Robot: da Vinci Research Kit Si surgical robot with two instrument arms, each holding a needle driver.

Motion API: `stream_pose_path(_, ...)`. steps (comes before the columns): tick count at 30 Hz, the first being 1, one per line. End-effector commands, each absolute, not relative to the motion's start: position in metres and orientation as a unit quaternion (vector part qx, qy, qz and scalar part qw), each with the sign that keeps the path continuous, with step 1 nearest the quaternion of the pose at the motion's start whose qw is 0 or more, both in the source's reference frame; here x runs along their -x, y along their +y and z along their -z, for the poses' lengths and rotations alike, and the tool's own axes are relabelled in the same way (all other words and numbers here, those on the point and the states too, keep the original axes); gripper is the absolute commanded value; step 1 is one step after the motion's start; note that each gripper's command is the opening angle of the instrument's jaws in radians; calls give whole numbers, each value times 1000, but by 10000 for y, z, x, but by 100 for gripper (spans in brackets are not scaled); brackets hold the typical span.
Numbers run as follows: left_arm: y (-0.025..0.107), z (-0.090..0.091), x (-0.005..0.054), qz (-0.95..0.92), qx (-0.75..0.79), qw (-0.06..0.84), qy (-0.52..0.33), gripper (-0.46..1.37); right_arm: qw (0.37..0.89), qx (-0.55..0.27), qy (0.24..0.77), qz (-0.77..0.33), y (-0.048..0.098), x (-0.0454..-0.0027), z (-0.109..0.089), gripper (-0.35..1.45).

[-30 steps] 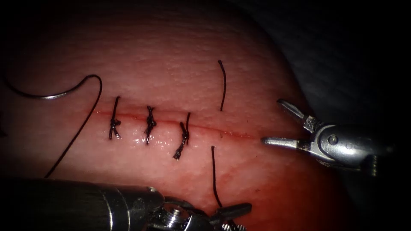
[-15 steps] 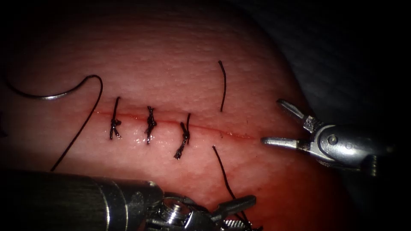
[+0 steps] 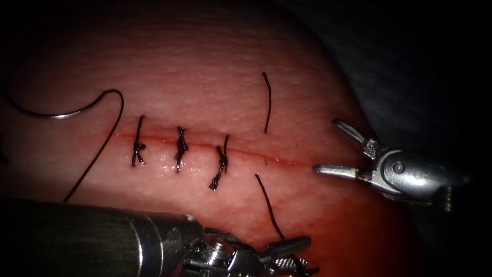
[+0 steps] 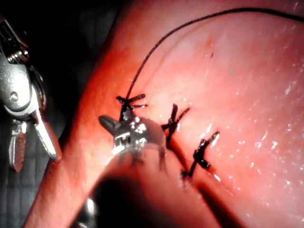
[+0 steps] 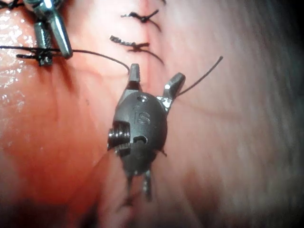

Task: Wound Closure
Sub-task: Grasp a long working length of suture with the left gripper

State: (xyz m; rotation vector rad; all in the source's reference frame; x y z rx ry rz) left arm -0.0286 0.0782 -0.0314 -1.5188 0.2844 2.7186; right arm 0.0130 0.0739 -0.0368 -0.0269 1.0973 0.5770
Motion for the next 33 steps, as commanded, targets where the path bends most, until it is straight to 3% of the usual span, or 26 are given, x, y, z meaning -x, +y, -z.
stream_pose_path(1,784,313,289,-870,484,8,92,6,814,12,514,-270,738,-130,368,80)
stream_pose_path(8,786,311,289,-870,484,2,95,6,814,12,514,-270,738,-130,368,79)
stream_pose_path(26,768,327,204,-877,472,-11,86,15,816,14,513,-265,737,-132,369,77)
stream_pose_path(29,772,327,204,-878,472,-10,86,24,816,14,513,-265,737,-132,369,76)
stream_pose_path(33,783,322,212,-879,470,-6,86,14,816,14,514,-265,737,-132,369,74)
